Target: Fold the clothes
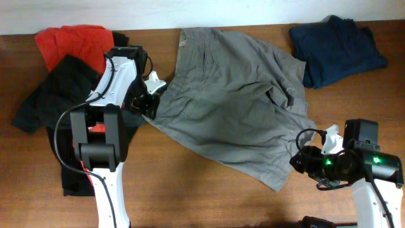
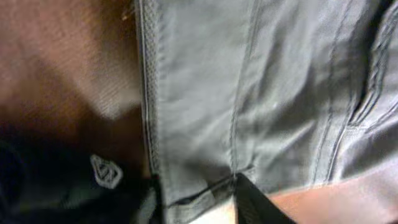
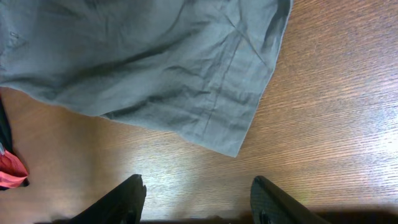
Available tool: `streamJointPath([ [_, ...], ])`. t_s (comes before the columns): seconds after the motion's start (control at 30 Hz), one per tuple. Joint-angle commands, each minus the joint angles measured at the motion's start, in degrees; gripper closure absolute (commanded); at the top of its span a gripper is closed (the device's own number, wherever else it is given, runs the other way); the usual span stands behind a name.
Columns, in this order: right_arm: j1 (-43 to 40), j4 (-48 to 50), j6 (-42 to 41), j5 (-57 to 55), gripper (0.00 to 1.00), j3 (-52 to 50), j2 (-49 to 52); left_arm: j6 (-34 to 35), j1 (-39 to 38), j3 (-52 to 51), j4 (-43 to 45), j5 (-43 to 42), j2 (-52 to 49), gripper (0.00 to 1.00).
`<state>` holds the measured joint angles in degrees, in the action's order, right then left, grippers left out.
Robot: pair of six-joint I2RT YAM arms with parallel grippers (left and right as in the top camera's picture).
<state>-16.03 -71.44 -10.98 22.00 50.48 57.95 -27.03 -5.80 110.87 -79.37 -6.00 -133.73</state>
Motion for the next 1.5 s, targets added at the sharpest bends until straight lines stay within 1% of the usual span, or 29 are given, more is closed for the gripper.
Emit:
streamJointPath([
  [0.0,0.6,0.5,-1.5,0.5,0.41,-0.2,-0.1,2.3,0.2,-1.2,-2.4,0.5,-0.4,0.76],
  [0.07,1.8,1.1,-1.6,0.5,0.41,-0.2,0.2,2.3,0.2,-1.8,-3.3,-1.6,-0.4,0.96],
  [0.1,2.6,1.5,-2.0,0.5,0.41,-0.2,0.4,2.4,0.2,-1.8,-3.6,-2.0,-0.4,1.00],
  [0.2,6.0,2.6,-4.8,-0.9,0.41,-0.2,1.5,5.0,0.2,-1.2,-4.5,-2.1,-0.3,1.00],
  [0.27,8.2,3.3,-7.8,-2.9,0.41,-0.2,2.3,6.8,0.3,1.3,-6.2,-2.1,-0.3,1.00],
  [0.3,9.8,3.6,-9.4,-3.9,0.42,-0.2,2.8,7.6,0.3,3.7,-7.7,-2.1,-0.3,0.99],
  [0.33,11.2,3.8,-10.9,-5.1,0.45,-0.2,3.2,7.8,0.3,6.2,-9.0,-2.2,-0.3,1.00],
  [0.4,14.8,4.6,-14.2,-7.6,0.45,-0.2,4.5,8.2,0.3,12.5,-11.2,-2.2,-0.3,0.99],
  [0.53,21.8,6.3,-20.3,-11.6,0.45,-0.2,8.0,8.2,0.2,20.0,-11.8,-4.2,-0.3,0.99],
  [0.63,27.1,6.4,-25.9,-14.4,0.45,-0.2,11.8,8.2,0.2,21.7,-11.2,-4.3,-0.3,0.99],
  [0.77,35.9,8.1,-31.2,-15.3,0.44,-0.2,18.5,8.2,0.2,21.7,-10.0,-4.3,-0.3,0.99],
  [0.87,40.3,8.0,-36.5,-20.0,0.44,-0.4,23.4,8.2,0.2,21.7,-9.2,-4.3,-0.3,0.99],
  [0.97,41.2,8.0,-39.2,-22.1,0.44,-0.5,26.6,8.2,0.2,21.7,-8.3,-4.3,-0.3,1.00],
  [1.03,41.2,9.2,-39.5,-22.8,0.44,-0.7,28.0,8.2,0.2,21.7,-8.1,-4.3,-0.3,0.99],
  [1.2,41.2,17.8,-39.5,-17.5,0.44,-7.2,28.7,8.1,0.2,21.7,-7.6,-5.0,-0.3,0.99],
  [1.3,41.2,18.9,-41.6,-16.6,0.43,-9.6,28.7,8.2,0.2,21.7,-7.6,-5.3,-0.3,0.99],
  [1.37,41.2,20.5,-41.6,-15.8,0.43,-10.9,28.7,8.2,0.2,21.7,-7.6,-5.4,-0.3,1.00],
  [1.4,41.2,23.1,-41.6,-14.1,0.37,-12.4,28.7,8.2,0.2,21.7,-7.6,-5.4,-0.3,1.00],
  [1.47,41.2,26.3,-41.6,-12.4,0.37,-14.6,28.7,8.2,0.2,21.7,-7.6,-5.4,-0.3,0.99],
])
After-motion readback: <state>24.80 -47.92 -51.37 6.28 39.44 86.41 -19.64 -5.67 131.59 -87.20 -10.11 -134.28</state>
